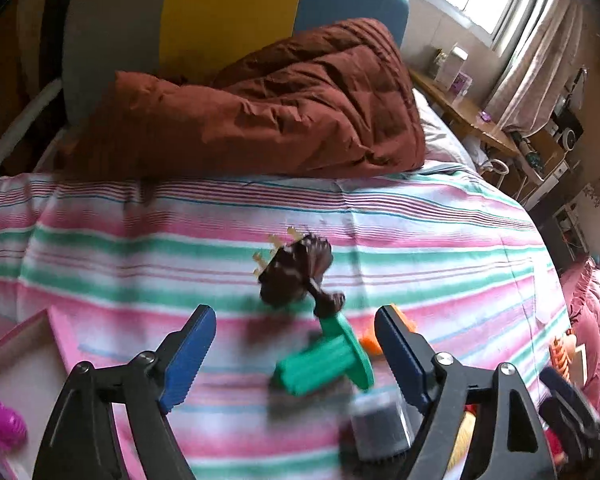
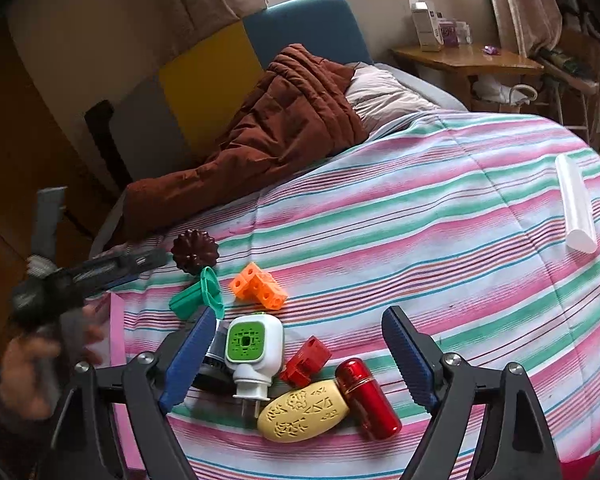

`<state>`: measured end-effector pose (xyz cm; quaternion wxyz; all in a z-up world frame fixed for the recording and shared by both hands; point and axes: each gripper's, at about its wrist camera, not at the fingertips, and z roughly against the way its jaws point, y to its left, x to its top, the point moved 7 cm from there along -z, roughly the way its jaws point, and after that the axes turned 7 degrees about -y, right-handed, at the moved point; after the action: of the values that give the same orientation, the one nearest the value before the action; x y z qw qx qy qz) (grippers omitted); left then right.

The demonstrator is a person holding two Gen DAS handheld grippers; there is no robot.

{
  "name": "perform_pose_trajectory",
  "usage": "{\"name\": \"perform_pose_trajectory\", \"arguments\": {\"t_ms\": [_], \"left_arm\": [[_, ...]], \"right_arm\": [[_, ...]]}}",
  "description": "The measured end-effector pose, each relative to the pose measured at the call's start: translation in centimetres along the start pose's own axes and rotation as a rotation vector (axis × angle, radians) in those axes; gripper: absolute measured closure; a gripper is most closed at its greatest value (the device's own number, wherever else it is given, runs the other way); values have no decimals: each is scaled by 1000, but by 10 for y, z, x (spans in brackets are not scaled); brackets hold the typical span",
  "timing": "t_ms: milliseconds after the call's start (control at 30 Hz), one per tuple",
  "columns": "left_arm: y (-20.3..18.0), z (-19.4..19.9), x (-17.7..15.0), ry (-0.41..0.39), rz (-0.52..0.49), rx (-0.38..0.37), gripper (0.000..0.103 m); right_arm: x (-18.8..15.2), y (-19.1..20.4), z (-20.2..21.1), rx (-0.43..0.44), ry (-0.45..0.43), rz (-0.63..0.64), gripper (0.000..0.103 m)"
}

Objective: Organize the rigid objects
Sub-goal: 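Grasp the dark brown fluted piece with the left tool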

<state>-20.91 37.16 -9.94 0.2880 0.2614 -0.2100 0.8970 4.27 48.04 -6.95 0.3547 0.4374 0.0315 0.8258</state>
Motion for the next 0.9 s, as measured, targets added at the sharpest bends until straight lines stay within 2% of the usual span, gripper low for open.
{"name": "perform_pose_trajectory", "arguments": {"t_ms": [167,333,367,400,433,467,567,700,900], "left_arm": [[2,-34,10,42,49,-20,18],[-2,-59,11,85,52,-35,19],[-1,-61,9,92,59,-35,22],[0,-64,7,99,68,-30,39],[1,-66,4,114,70,-33,46],[1,-65,3,113,77,-47,46],[4,-55,-1,88,90,-74,46],[7,-26,-10,33,68,-72,46],[13,39,-36,-61,12,-54,46]], "right_arm": [[-2,-2,-3,31,24,-40,17],[-3,0,-5,46,34,-51,17],[-4,1,-5,45,33,-49,17],[-4,1,-5,44,33,-48,17],[-4,1,-5,44,32,-47,17],[-4,1,-5,42,31,-45,17],[-4,-1,-5,32,29,-42,17],[-6,-1,-7,21,36,-38,17],[-10,2,-11,-4,49,-2,17]]}}
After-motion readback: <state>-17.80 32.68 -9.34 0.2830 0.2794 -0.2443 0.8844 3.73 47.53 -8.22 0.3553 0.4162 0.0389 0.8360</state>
